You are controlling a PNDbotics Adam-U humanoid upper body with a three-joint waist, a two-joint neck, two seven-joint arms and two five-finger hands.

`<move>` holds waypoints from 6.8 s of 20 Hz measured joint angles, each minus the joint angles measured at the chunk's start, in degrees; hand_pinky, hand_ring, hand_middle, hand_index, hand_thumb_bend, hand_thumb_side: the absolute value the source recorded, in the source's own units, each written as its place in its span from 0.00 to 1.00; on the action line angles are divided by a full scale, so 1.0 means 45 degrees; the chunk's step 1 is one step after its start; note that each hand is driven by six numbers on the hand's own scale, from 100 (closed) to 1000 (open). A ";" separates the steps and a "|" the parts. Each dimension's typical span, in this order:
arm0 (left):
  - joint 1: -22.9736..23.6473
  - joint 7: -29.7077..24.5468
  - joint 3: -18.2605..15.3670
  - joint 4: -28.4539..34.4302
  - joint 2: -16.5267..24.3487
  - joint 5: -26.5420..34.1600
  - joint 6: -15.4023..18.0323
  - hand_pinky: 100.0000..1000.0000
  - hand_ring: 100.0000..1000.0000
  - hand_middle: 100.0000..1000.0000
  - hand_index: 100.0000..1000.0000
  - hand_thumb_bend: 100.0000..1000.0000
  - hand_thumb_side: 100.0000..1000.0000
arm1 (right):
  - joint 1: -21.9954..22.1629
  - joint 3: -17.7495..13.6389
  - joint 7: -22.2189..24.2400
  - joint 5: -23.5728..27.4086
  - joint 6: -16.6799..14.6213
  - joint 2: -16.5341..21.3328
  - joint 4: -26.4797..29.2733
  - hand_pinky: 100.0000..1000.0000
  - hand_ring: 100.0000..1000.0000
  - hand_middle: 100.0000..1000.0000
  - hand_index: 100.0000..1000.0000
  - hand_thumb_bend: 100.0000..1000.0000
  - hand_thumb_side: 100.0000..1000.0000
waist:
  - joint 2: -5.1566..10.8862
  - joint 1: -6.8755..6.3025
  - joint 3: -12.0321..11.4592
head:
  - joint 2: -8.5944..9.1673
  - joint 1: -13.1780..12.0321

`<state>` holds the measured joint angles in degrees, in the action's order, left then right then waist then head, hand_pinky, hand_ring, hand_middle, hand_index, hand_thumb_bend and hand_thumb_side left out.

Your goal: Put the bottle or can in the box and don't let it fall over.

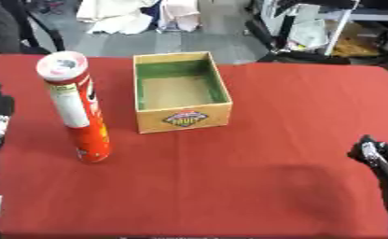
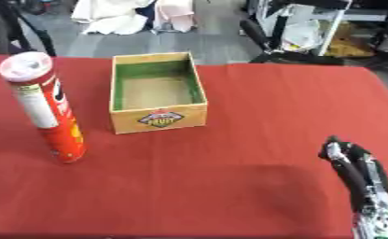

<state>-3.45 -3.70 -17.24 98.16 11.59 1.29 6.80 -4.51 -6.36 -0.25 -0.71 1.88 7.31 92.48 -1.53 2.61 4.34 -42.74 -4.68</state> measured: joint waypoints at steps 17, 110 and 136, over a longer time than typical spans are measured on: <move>-0.1914 -0.1562 0.1360 -0.3190 0.1369 -0.1023 0.0593 1.00 1.00 0.90 1.00 0.72 0.65 | -0.0004 0.0013 0.0053 0.0000 0.0016 0.0003 -0.0008 0.79 0.58 0.47 0.50 0.00 0.46 | 0.0001 -0.0002 0.0188 | 0.0004 -0.0090; -0.9011 -0.1787 0.3565 -0.8058 0.2235 0.0221 0.0731 1.00 0.97 0.86 0.38 0.00 0.06 | -0.0001 0.0452 0.0524 0.0012 -0.0049 0.0005 -0.0243 0.78 0.58 0.47 0.51 0.00 0.47 | -0.0029 0.0199 0.1494 | 0.0029 -0.0769; -0.3161 0.0118 0.2457 -0.2299 0.2540 -0.1137 0.1119 1.00 0.99 0.91 0.90 0.45 0.71 | -0.0096 0.0469 0.0599 0.0055 -0.0075 0.0005 -0.0315 0.79 0.58 0.46 0.50 0.00 0.47 | -0.0156 0.0161 0.0784 | 0.0300 -0.0407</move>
<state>-17.67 -3.17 -6.18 87.81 23.02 -3.83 11.83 -4.94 -4.25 2.44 -0.46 1.54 7.33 91.07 -2.24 3.34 7.86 -41.39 -6.52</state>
